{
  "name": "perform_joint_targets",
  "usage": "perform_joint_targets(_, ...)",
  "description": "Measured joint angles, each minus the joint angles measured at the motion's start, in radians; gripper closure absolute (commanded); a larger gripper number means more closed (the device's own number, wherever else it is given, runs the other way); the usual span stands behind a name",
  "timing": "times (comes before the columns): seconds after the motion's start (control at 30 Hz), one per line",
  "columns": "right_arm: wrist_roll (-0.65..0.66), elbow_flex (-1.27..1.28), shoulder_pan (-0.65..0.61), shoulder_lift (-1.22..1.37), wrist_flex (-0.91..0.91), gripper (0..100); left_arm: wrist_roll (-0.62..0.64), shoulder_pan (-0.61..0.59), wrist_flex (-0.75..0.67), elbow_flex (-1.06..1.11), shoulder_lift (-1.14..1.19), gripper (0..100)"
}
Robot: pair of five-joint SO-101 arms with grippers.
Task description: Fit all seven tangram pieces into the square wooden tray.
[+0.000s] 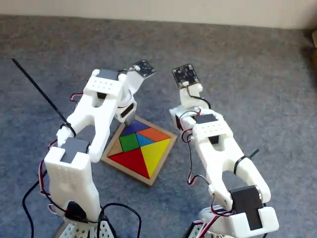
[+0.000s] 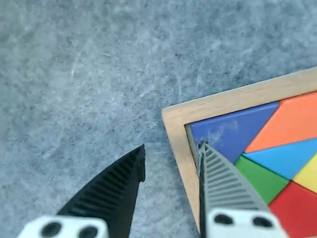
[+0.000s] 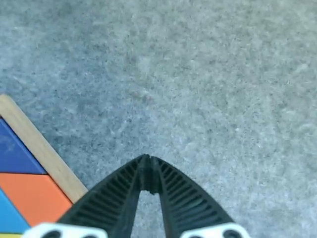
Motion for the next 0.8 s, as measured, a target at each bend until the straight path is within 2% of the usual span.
perform_joint_targets(0.2,0.0,0.0,0.0,0.0,0.0,98.8,0.0,-0.002,0.037,0.0,-0.046,82)
perform_joint_targets(0.47,0.0,0.0,0.0,0.0,0.0,98.8,0.058,-0.048,0.106,0.075,-0.308,82)
perform_joint_targets(0.53,0.0,0.0,0.0,0.0,0.0,98.8,0.063,-0.052,0.106,0.14,-0.381,87)
perform_joint_targets(0.67,0.0,0.0,0.0,0.0,0.0,98.8,0.064,-0.055,0.035,0.302,-0.532,100)
perform_joint_targets(0.8,0.0,0.0,0.0,0.0,0.0,98.8,0.066,-0.055,-0.077,0.476,-0.681,100)
